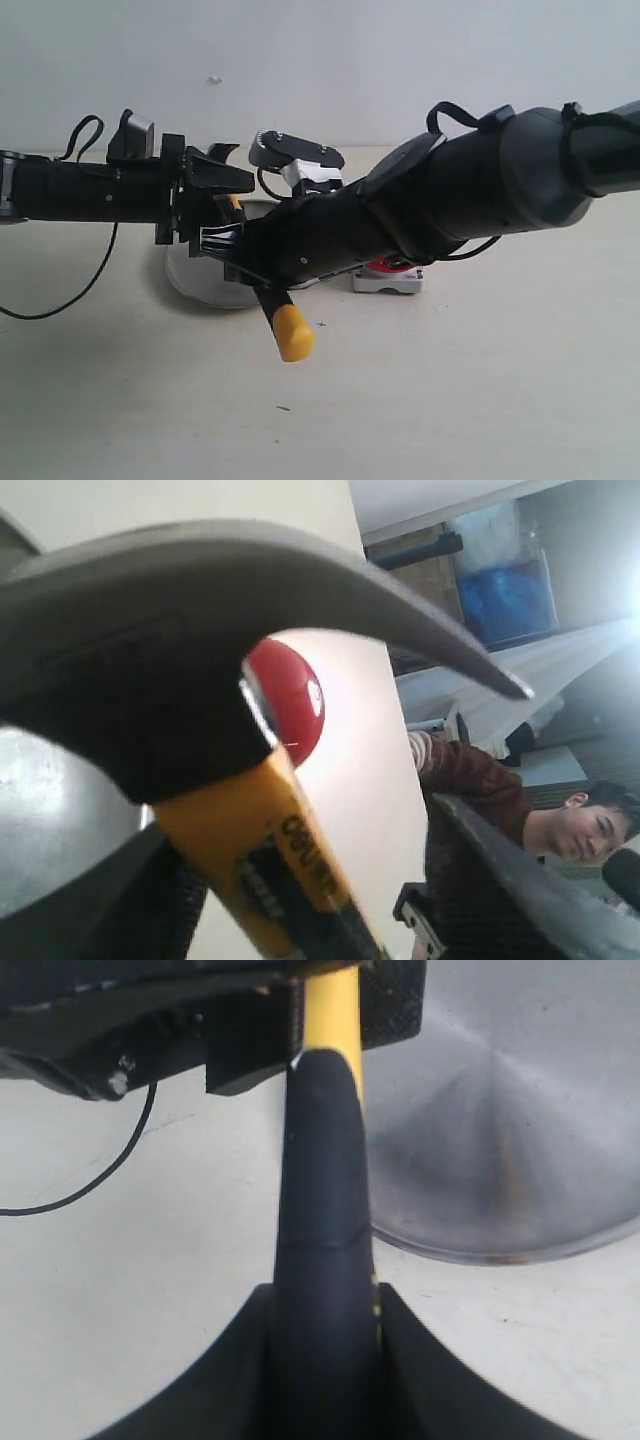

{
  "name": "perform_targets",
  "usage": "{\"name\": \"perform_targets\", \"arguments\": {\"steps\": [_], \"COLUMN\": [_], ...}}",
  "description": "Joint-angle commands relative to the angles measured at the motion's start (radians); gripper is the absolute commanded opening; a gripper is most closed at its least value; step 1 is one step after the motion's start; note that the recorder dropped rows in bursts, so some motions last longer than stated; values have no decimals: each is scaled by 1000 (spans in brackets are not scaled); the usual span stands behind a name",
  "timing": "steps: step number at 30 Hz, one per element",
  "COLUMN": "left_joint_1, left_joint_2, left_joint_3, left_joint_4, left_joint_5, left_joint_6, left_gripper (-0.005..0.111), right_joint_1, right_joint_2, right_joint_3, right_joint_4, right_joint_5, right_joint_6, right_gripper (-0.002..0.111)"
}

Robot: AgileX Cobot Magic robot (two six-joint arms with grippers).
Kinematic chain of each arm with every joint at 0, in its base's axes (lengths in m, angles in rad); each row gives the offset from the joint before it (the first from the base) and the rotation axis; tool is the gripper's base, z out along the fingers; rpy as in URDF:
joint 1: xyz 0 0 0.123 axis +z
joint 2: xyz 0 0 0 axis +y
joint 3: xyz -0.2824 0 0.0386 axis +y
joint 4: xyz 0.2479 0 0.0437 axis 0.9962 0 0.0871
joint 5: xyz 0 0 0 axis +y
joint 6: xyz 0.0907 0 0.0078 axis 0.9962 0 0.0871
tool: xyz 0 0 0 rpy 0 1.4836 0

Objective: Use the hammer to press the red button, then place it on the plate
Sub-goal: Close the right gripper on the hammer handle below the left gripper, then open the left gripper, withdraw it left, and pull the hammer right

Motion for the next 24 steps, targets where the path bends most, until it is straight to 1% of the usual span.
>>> {"name": "perform_targets", "arguments": {"steps": [1,5,9,10,11,12,14,17,19,23,24], "left_joint_1": [24,24,54,65,79,93,107,116,116,117,117], "left_joint_2": [-14,-14,-16,-16,-19,-25,-37,-64,-97,-194,-229], "left_joint_3": [0,0,0,0,0,0,0,0,18,85,113], "left_joint_4": [37,61,106,116,133,151,175,203,210,201,201], "left_joint_5": [18,18,18,18,18,18,18,18,18,18,-20], "left_joint_6": [-6,-8,-19,-28,-32,-35,-35,-35,-21,-5,-3], "left_gripper": [61,61,60,59,53,45,31,3,0,0,0], "right_joint_1": [-19,-34,-69,-79,-98,-123,-151,-193,-215,-217,-217], "right_joint_2": [-43,-45,-75,-88,-108,-131,-167,-221,-269,-355,-374], "right_joint_3": [-6,-4,7,14,31,49,71,87,87,87,87], "right_joint_4": [-36,-46,-160,-190,-226,-251,-267,-319,-436,-813,-917], "right_joint_5": [-19,-27,-9,-11,-7,-1,12,51,93,148,168], "right_joint_6": [-25,-25,53,74,103,110,113,132,220,529,617], "right_gripper": [0,0,0,0,0,0,0,0,0,0,0]}}
